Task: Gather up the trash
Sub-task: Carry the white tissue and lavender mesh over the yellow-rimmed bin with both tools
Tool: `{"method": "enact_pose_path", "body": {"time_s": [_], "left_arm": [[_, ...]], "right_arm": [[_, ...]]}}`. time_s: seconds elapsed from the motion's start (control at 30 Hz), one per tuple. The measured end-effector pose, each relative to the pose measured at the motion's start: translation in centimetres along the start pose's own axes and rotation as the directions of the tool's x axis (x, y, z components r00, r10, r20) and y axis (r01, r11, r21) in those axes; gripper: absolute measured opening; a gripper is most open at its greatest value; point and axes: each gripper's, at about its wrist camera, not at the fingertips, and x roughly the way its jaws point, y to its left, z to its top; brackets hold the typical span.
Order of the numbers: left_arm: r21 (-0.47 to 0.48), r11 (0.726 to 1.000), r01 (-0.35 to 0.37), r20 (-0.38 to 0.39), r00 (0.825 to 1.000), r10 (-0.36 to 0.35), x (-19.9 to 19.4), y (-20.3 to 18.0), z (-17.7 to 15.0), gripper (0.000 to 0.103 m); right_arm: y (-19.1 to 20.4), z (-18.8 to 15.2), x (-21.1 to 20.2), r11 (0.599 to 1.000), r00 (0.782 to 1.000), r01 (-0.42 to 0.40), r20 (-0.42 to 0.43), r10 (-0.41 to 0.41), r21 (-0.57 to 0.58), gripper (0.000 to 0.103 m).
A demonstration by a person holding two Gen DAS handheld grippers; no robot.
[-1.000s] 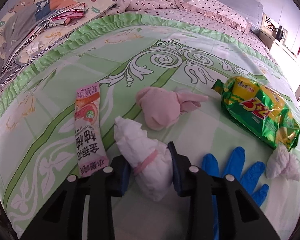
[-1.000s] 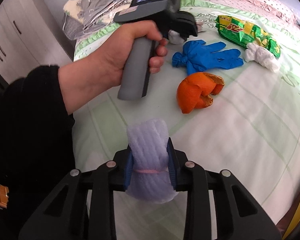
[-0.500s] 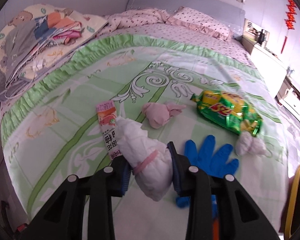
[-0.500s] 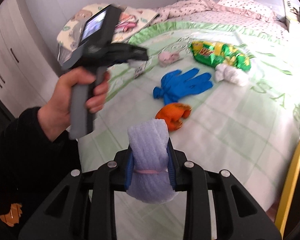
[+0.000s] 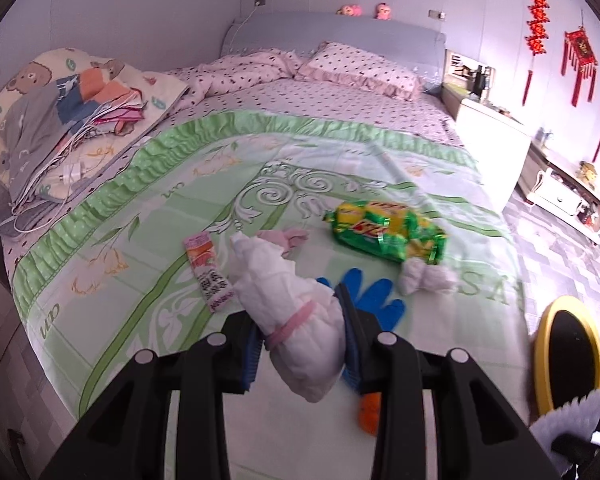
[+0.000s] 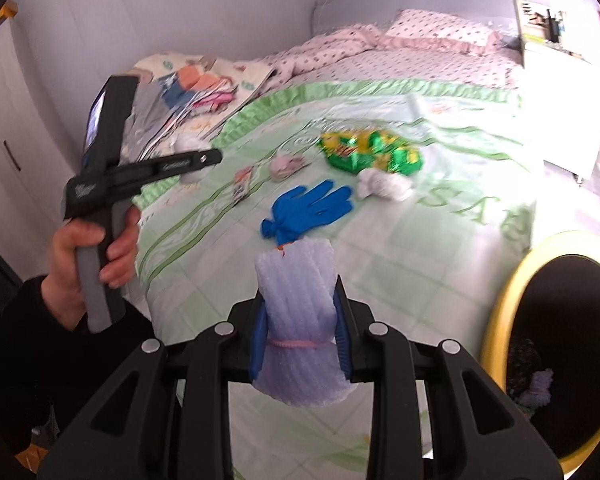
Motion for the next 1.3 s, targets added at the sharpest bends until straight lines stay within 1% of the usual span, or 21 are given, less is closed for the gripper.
{"method": "enact_pose_path", "body": {"time_s": [0.3,0.5,0.9,1.3], "left_arm": [[0.029,0.998,0.055,0.027,0.998,-0.056,-3.2,-3.4,0.0,0.032],[0.066,0.994,0.088,0.043,0.995,-0.091,-4.9,-6.3,-0.2,0.032],[0.1,0.985,0.141,0.04,0.989,-0.145,-6.3,-10.5,-0.2,0.032],[0.153,0.964,0.218,0.019,0.975,-0.223,-7.0,-15.8,-0.9,0.032]], "right_arm": [[-1.7,0.6,-4.1,0.999,0.996,0.046,0.069,-0.047,0.019,0.027],[-2.4,0.8,-6.0,0.997,0.993,0.07,0.098,-0.072,0.026,0.028],[-4.8,0.9,-9.1,0.992,0.983,0.111,0.14,-0.119,0.068,0.028],[-8.1,0.6,-12.4,0.979,0.967,0.163,0.175,-0.183,0.122,0.028]]}}
